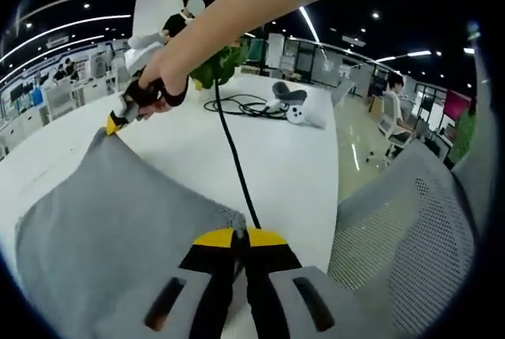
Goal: Fold the towel on the table until its edges align and the towel forms a compact rectangular stack.
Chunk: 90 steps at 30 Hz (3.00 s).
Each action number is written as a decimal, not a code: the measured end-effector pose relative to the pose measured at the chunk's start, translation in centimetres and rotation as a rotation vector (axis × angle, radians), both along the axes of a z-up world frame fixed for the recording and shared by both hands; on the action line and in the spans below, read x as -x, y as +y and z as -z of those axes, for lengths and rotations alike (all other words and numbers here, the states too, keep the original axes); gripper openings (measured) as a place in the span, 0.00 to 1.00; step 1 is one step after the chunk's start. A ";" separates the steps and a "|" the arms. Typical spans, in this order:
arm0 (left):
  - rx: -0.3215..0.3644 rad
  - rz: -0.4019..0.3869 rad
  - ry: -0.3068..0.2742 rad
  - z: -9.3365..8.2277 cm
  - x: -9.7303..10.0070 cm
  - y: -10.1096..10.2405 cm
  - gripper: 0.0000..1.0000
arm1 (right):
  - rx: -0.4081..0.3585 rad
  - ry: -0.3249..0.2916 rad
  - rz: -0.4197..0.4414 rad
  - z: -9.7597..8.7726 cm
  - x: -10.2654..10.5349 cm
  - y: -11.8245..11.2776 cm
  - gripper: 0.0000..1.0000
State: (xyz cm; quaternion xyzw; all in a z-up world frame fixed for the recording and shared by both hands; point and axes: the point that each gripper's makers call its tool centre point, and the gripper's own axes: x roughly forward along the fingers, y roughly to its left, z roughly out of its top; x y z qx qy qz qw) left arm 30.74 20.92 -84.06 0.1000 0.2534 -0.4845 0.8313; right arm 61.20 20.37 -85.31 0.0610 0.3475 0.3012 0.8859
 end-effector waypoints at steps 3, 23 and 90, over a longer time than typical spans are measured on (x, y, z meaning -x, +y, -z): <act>0.011 -0.019 -0.001 -0.3 0.0 0.4 0.04 | -0.014 -0.001 0.010 -0.7 -0.1 0.3 0.00; 0.092 -0.144 -0.041 -3.8 0.2 3.7 0.03 | -0.071 -0.015 0.019 -5.6 0.3 4.7 0.00; 0.228 -0.608 0.073 -4.6 1.3 24.2 0.04 | -0.034 -0.021 -0.160 -8.5 1.1 23.3 0.00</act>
